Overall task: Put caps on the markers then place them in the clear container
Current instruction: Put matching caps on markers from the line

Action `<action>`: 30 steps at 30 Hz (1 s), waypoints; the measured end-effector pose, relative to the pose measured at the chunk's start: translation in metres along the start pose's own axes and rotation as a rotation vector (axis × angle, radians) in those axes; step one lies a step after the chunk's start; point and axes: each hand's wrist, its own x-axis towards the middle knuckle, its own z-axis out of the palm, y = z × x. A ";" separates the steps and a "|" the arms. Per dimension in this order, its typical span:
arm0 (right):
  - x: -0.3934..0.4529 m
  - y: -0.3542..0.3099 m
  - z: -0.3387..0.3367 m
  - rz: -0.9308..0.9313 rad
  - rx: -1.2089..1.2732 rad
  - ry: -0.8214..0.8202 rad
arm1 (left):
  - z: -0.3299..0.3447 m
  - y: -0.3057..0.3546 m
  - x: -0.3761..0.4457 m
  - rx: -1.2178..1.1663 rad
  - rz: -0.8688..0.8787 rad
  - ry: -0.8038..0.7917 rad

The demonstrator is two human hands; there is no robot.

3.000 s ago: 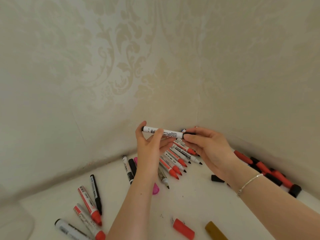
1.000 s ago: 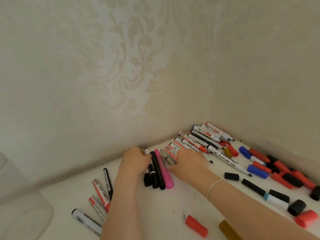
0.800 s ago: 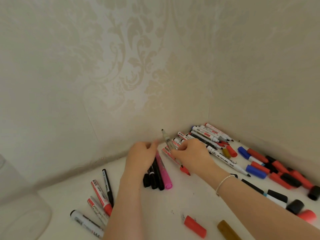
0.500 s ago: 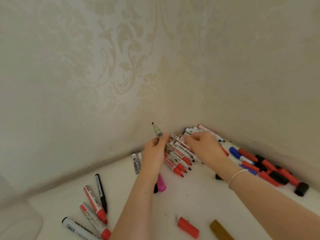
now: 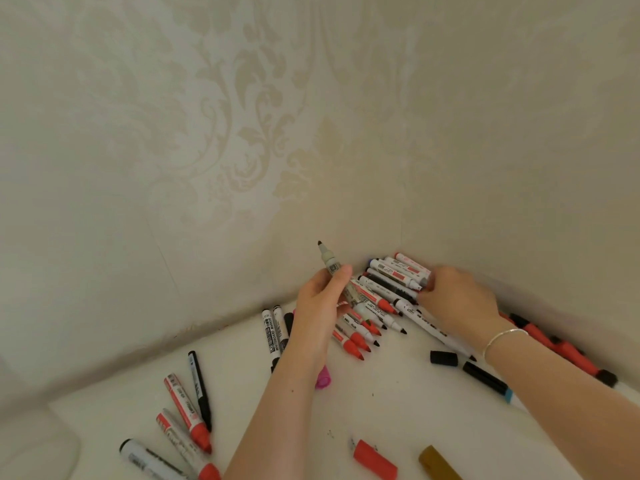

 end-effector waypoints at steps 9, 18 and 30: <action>-0.011 -0.045 -0.040 -0.073 1.165 -0.504 | -0.005 0.009 0.002 -0.329 0.159 0.218; -0.018 -0.049 -0.032 0.006 1.263 -0.443 | -0.007 0.014 0.000 -0.474 0.186 0.230; -0.029 -0.062 -0.030 -0.025 1.331 -0.398 | -0.007 0.015 -0.001 -0.447 0.209 0.198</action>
